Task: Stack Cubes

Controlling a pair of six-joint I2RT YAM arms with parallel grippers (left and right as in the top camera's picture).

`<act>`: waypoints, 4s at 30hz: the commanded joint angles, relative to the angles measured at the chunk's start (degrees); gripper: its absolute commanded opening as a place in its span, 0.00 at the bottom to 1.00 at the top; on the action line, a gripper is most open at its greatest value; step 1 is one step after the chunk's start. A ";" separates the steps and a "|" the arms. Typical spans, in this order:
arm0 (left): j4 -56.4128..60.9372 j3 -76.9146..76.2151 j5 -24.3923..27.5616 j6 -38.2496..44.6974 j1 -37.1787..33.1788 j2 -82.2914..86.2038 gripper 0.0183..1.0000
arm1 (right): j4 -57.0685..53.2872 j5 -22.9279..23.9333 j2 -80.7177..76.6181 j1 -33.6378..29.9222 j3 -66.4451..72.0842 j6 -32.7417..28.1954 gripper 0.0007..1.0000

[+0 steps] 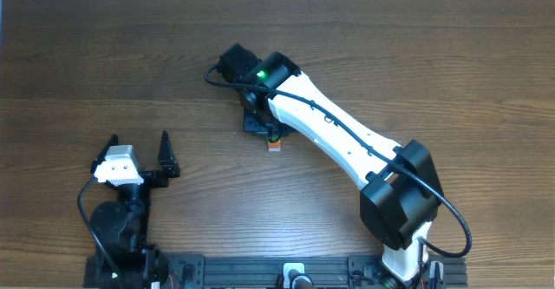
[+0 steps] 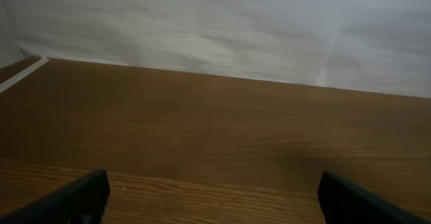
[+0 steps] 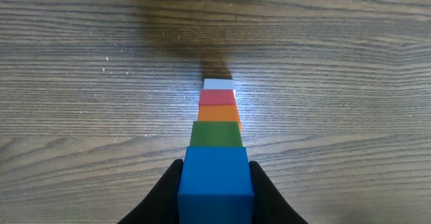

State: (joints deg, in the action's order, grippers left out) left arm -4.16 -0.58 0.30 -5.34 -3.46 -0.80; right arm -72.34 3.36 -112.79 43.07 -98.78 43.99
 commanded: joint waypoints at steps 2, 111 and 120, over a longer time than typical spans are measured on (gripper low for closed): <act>-0.20 0.24 0.76 0.61 -0.31 0.42 1.00 | -0.02 -0.33 -0.83 0.15 0.68 0.55 0.11; -0.20 0.24 0.76 0.61 -0.31 0.42 1.00 | 46.47 -1.25 109.31 -38.23 77.00 -43.91 0.99; -0.20 0.24 0.76 0.63 -0.31 0.42 1.00 | 55.63 -2.45 112.48 -38.38 84.15 -43.89 0.99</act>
State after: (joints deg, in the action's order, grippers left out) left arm -4.16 -0.58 0.30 -5.34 -3.46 -0.78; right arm -18.31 2.15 -0.91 5.21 -16.58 0.80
